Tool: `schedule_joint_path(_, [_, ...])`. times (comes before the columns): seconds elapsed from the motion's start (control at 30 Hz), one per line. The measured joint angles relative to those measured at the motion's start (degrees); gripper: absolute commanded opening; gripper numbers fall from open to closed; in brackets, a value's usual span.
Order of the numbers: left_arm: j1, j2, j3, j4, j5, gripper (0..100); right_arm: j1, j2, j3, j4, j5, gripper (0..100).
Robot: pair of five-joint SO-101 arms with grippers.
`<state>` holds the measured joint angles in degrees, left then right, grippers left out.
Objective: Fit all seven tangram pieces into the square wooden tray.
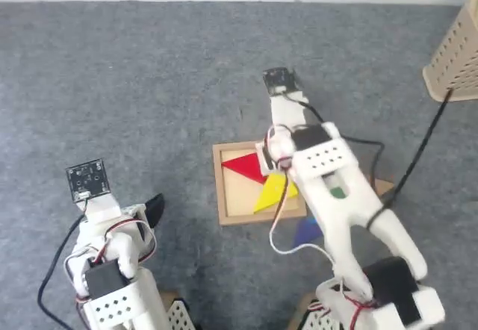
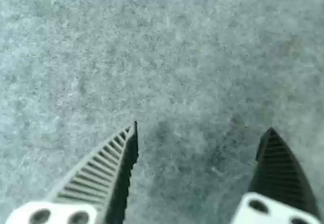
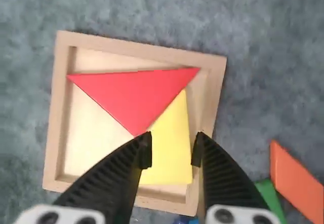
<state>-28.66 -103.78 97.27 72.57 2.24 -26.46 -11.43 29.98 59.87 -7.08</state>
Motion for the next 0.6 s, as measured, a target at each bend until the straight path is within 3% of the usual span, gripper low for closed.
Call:
schedule_joint_path(0.3, [0.0,0.0,0.0,0.0,0.0,35,-0.3,19.7,-10.0,1.1,6.4,14.9])
schedule_joint_path(0.6, [0.0,0.0,0.0,0.0,0.0,35,-0.2,21.8,-10.5,1.1,8.3,14.9])
